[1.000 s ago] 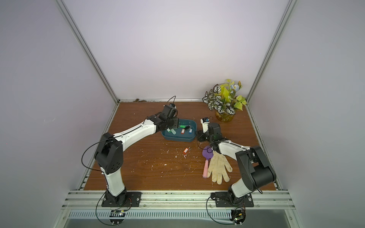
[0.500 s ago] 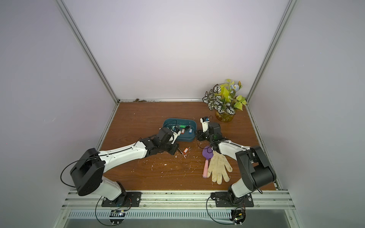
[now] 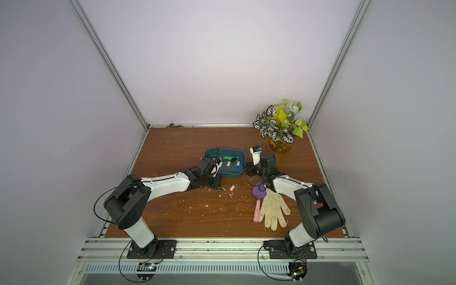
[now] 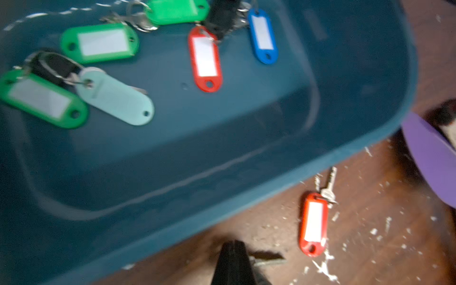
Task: Take the keys out of the storage box
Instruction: Place the key at the center of the board.
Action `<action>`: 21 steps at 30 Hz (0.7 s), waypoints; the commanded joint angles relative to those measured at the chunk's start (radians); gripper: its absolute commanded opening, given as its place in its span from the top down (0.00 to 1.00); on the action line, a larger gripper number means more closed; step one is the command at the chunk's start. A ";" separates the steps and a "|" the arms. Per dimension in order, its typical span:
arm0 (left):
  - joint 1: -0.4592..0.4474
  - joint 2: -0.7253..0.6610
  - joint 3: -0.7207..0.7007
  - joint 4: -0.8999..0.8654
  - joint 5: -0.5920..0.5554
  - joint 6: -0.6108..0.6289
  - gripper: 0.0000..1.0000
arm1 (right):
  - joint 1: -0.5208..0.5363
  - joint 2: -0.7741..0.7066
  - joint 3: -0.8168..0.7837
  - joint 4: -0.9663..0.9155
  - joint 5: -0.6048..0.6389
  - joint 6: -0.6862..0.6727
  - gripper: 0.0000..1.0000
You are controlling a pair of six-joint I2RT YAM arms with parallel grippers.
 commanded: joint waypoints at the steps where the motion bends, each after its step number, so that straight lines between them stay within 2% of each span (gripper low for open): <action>1: 0.005 0.031 0.056 -0.005 -0.014 -0.009 0.91 | -0.005 -0.029 0.008 0.026 -0.010 -0.012 0.41; 2: 0.004 0.040 0.070 -0.017 -0.027 -0.009 0.83 | -0.004 -0.031 0.008 0.025 -0.010 -0.015 0.41; 4: 0.005 0.048 0.095 -0.043 -0.042 -0.002 0.57 | -0.005 -0.038 0.010 0.020 -0.010 -0.022 0.41; 5: 0.006 0.045 0.106 -0.053 -0.048 0.004 0.37 | -0.005 -0.044 0.013 0.016 -0.011 -0.026 0.41; 6: 0.007 0.035 0.112 -0.058 -0.052 0.011 0.02 | -0.004 -0.053 0.014 0.013 -0.015 -0.029 0.41; 10: 0.007 -0.045 0.123 -0.073 -0.088 0.044 0.01 | 0.004 -0.084 0.042 0.002 -0.034 -0.040 0.43; 12: 0.011 -0.105 0.130 -0.080 -0.110 0.064 0.01 | 0.032 -0.087 0.071 -0.004 -0.034 -0.053 0.48; 14: 0.016 -0.173 0.127 -0.060 -0.118 0.082 0.01 | 0.075 -0.063 0.124 -0.035 -0.022 -0.083 0.48; 19: 0.030 -0.360 0.028 0.109 -0.163 0.107 0.01 | 0.158 0.062 0.262 -0.091 -0.026 -0.103 0.44; 21: 0.076 -0.409 -0.039 0.191 -0.205 0.078 0.01 | 0.175 0.116 0.309 -0.087 -0.040 -0.088 0.44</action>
